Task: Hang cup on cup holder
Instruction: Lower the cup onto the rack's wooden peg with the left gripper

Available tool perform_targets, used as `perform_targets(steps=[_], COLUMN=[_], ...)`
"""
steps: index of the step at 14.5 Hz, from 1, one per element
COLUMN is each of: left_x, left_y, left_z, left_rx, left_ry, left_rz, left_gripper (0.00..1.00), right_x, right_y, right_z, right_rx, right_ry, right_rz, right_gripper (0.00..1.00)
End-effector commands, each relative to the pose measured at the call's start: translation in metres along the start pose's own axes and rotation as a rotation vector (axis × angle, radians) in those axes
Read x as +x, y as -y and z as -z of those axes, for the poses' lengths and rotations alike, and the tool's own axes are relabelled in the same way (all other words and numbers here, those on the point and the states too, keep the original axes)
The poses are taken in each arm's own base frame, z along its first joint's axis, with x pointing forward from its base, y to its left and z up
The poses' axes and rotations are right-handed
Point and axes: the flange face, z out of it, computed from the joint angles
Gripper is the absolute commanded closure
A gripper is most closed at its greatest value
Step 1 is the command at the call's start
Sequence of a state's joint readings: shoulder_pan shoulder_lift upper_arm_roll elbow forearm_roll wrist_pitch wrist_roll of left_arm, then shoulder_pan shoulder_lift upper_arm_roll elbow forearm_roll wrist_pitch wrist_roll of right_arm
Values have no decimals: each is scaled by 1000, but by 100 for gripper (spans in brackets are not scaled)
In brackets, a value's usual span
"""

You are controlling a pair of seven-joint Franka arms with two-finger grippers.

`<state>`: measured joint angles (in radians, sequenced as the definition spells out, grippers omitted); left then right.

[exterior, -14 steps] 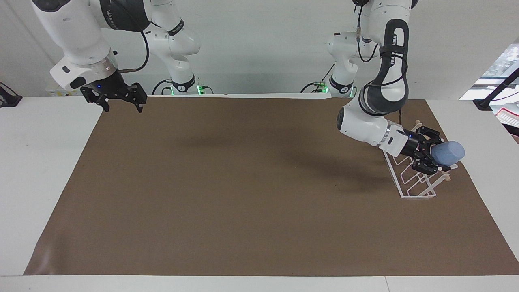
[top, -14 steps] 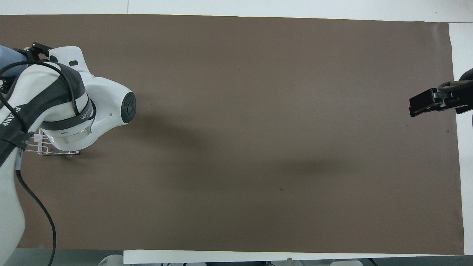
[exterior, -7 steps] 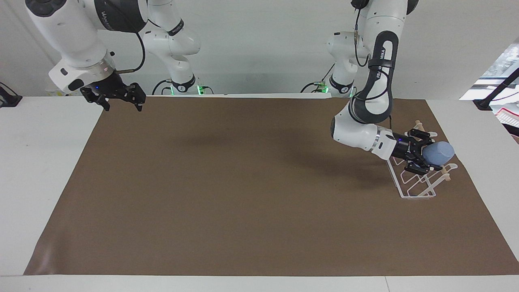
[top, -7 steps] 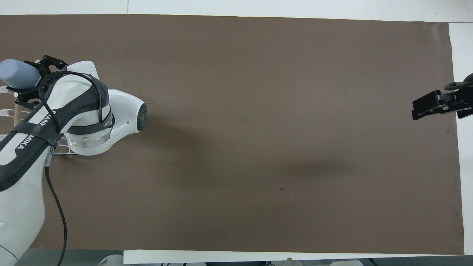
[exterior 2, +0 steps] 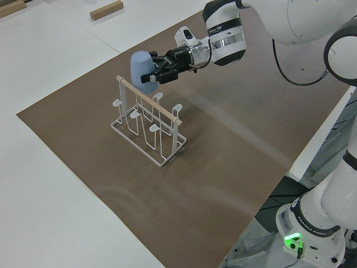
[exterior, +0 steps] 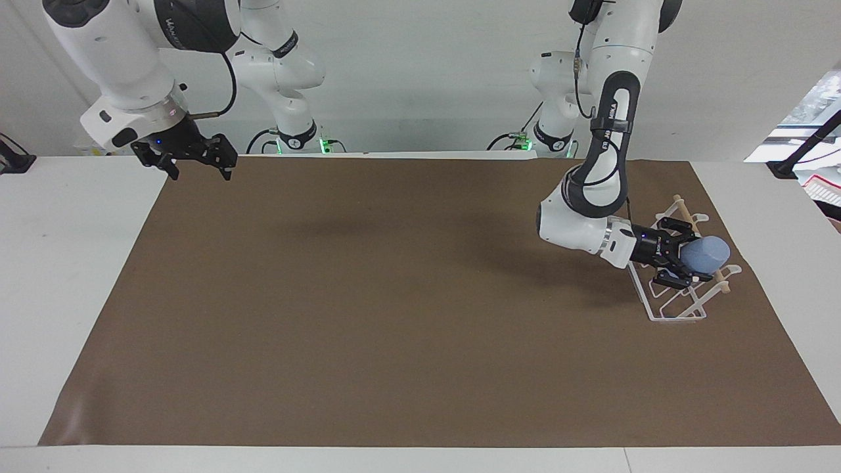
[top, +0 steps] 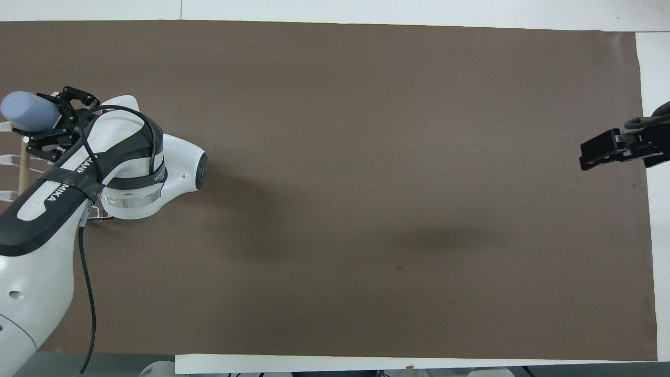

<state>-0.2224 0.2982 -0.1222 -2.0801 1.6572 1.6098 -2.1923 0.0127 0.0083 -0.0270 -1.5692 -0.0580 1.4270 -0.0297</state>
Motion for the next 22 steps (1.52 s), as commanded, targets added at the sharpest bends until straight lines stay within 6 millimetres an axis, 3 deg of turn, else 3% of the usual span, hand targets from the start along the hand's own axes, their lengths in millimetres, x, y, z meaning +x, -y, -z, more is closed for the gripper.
perform_targets(steps=[1,3,4,7,12,13,15,17,20,22], left_x=[-1,-1,-1,5,47,64,122,174,223,242], left_y=[2,4,2,-16,-28,-27,-13,5,35,59], left_z=[1,-7,-12,-31,-9,-7,-4,-27,-53,-55], left_rx=[-24,-8,-7,-40,24,17,-28,-17,-59,-164], left_ry=[-12,-8,2,66,51,98,273,383,633,802], left_rz=[8,18,24,80,143,144,125,40,-121,-261], left_gripper=[66,10,0,0,0,0,0,0,0,0], right_x=[-4,-5,-4,-4,-5,-5,-5,-5,-5,-5], right_y=[0,2,2,0,-3,-2,-3,-3,-2,-3], right_z=[2,3,3,3,3,3,3,3,2,3], right_rx=[20,20,20,19,21,21,21,21,21,21], right_ry=[2,2,1,1,1,1,1,1,3,1], right_rz=[19,22,21,18,13,15,13,13,13,13], right_gripper=[0,0,0,0,0,0,0,0,0,0])
